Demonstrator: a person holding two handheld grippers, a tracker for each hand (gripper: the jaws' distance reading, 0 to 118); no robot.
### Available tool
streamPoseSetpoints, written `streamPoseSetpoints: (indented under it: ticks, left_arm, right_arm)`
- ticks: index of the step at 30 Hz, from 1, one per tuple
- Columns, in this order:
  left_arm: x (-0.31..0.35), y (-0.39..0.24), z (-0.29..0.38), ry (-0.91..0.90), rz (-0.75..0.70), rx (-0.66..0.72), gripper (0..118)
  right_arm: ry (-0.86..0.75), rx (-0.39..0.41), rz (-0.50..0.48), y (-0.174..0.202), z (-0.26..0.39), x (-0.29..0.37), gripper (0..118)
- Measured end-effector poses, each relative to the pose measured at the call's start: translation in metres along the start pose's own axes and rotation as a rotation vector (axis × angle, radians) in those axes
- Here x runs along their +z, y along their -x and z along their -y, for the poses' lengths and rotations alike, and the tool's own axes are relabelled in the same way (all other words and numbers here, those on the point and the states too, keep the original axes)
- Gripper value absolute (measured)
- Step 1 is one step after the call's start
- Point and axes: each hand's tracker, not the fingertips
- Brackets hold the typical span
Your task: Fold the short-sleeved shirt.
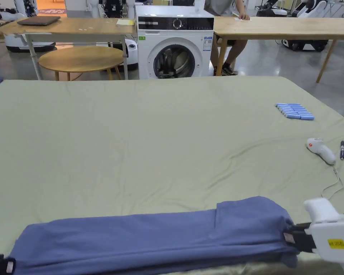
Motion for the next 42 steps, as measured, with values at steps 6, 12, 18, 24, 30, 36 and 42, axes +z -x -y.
streamPoseSetpoints:
  ticks: [6,12,18,24,30,36,42]
  left_arm:
    - [-0.022,0.003,0.007,-0.008,0.008,0.071,0]
    - [0.009,-0.013,0.01,-0.109,-0.084,-0.024,80]
    - [0.089,-0.035,0.0,-0.468,-0.216,0.045,113]
    - [0.094,-0.096,-0.018,-0.769,-0.192,0.031,9]
    - [0.052,-0.157,-0.032,-0.781,-0.157,-0.141,0]
    - [0.031,-0.149,-0.027,-0.735,-0.131,-0.13,0]
    - [0.04,-0.084,-0.018,-0.563,0.041,-0.053,0]
  right_arm:
    - [0.018,-0.06,0.051,-0.001,0.012,-0.025,0]
    - [-0.033,-0.07,0.167,0.014,0.012,0.004,89]
    - [-0.428,-0.056,0.29,0.067,0.002,0.089,97]
    - [-0.625,-0.03,0.323,0.142,-0.047,0.071,0]
    - [-0.62,-0.041,0.188,0.19,-0.081,0.024,0]
    - [-0.579,-0.006,0.147,0.213,-0.081,0.01,0]
    - [-0.542,0.042,0.117,0.216,-0.066,0.014,0]
